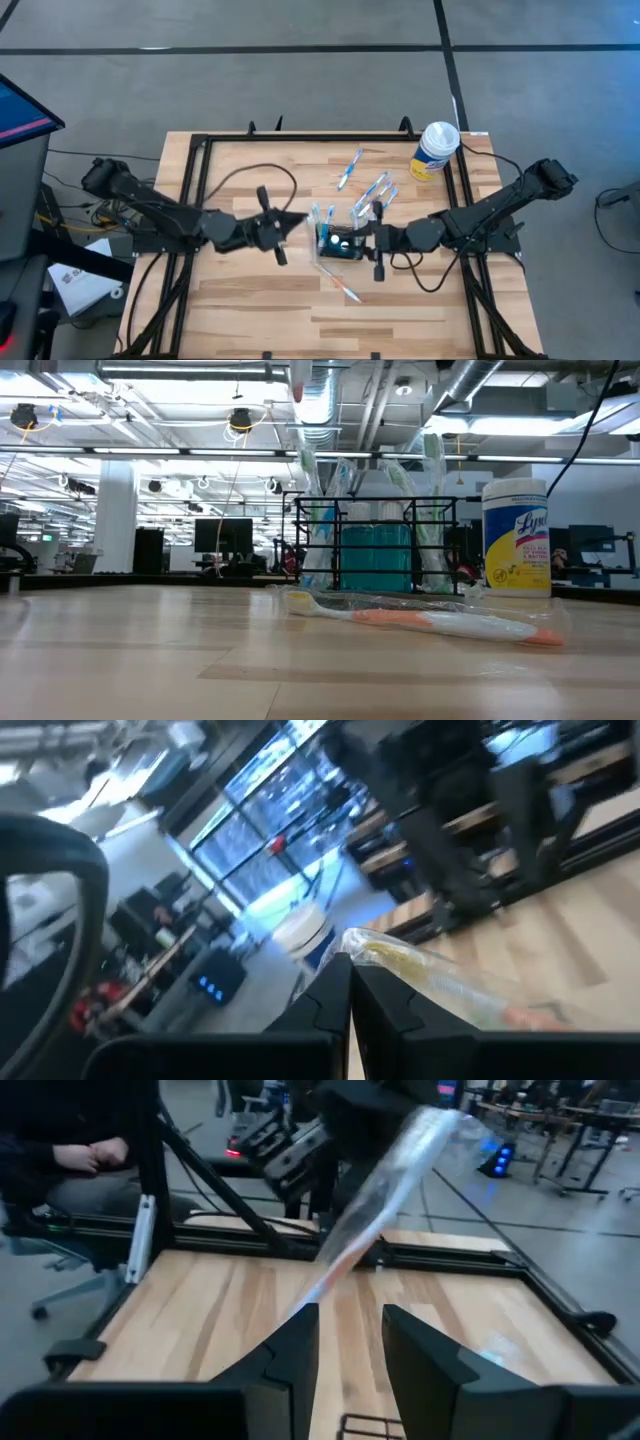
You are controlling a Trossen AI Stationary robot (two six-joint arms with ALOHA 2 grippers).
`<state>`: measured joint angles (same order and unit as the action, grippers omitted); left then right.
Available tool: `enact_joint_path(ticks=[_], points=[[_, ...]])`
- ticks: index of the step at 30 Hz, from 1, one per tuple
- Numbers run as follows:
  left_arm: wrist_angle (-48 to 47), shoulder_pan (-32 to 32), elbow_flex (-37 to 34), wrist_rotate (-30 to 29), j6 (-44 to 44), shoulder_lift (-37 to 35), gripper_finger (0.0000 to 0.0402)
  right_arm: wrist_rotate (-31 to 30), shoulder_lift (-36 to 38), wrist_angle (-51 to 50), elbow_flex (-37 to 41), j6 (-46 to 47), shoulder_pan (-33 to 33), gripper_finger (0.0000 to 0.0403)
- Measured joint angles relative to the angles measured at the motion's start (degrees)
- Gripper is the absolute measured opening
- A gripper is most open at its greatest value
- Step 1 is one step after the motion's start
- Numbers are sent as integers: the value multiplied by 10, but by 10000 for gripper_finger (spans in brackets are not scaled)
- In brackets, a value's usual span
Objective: Pick & Place toothbrushing station
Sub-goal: Put the orange toothbrush into the wire organizer
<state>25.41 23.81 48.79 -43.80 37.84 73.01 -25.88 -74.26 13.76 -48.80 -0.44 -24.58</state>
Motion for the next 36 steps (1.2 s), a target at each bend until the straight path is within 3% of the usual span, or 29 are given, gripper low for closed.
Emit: enact_joint_path(ticks=[6, 17, 27, 36], points=[[76, 24, 0, 1, 39, 56, 0, 53, 0, 30, 0, 5, 0, 103], [208, 30, 0, 68, 99, 126, 0, 61, -26, 60, 0, 50, 5, 103], [217, 33, 0, 76, 99, 134, 0, 97, -75, 131, 0, 60, 23, 103], [216, 33, 0, 73, 99, 134, 0, 143, -76, 157, 0, 71, 38, 103]])
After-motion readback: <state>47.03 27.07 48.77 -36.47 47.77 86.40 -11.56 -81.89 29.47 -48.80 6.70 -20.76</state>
